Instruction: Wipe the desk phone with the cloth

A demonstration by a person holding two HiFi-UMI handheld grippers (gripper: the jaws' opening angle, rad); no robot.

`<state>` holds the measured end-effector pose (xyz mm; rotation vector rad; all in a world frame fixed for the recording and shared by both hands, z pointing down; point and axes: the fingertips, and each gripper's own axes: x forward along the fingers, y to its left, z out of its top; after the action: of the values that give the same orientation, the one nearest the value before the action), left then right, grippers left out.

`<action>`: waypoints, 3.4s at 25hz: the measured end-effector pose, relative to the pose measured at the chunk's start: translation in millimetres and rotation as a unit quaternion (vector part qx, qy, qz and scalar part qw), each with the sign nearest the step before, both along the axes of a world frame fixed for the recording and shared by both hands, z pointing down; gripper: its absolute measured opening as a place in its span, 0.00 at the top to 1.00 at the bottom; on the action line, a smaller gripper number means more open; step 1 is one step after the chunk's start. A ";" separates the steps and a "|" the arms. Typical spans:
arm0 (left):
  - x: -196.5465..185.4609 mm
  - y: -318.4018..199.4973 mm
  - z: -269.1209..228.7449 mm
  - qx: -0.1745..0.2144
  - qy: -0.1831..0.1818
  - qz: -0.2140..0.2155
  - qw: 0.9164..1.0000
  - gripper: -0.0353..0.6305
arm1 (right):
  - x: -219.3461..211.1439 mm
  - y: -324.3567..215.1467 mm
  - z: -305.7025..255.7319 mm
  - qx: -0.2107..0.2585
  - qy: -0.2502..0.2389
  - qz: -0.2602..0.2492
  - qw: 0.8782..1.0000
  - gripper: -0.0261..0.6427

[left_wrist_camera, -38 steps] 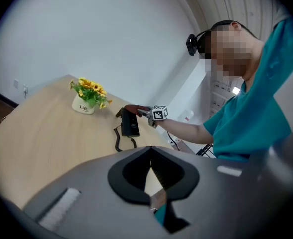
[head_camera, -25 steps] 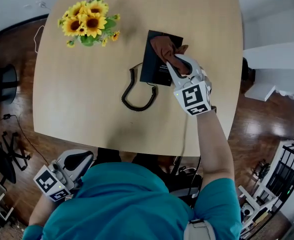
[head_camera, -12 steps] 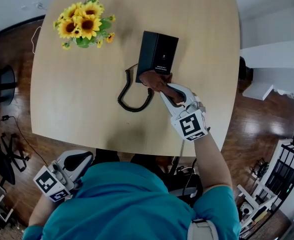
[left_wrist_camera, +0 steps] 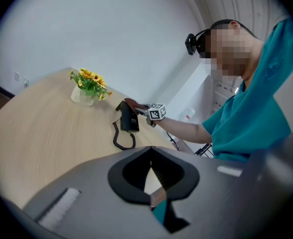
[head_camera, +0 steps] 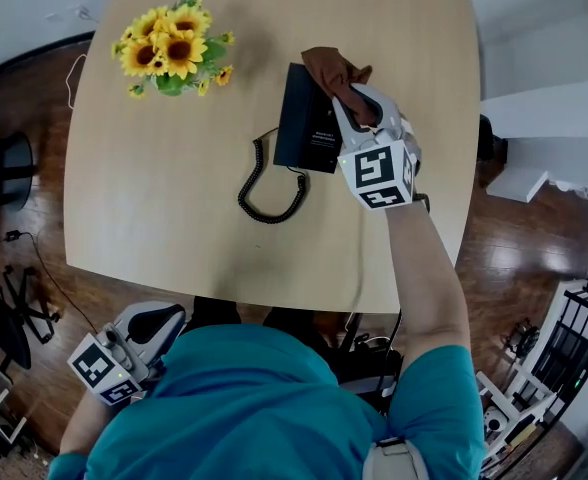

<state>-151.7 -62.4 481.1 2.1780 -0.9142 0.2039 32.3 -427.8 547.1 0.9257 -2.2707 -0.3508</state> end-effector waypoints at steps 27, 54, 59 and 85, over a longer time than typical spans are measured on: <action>-3.9 -2.1 -6.5 -0.006 -0.014 0.009 1.000 0.94 | 82.4 -10.0 12.9 -0.227 -0.443 0.165 0.852 0.83; 37.4 -8.2 -1.7 -0.026 -0.038 0.067 0.997 0.94 | -3.0 208.5 66.9 -0.192 -0.052 -0.098 0.975 0.83; 34.7 -8.0 -3.7 -0.021 -0.040 0.060 0.997 0.94 | 0.7 170.8 74.5 -0.196 -0.023 -0.067 0.978 0.83; -6.4 -7.2 22.8 -0.057 -0.036 -0.012 0.998 0.94 | -1.9 -79.5 -1.7 -0.411 -0.296 -0.174 0.845 0.83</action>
<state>-158.1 -69.6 503.9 2.0649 -0.9458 0.3176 30.3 -507.4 545.5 0.1546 -2.7289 0.8397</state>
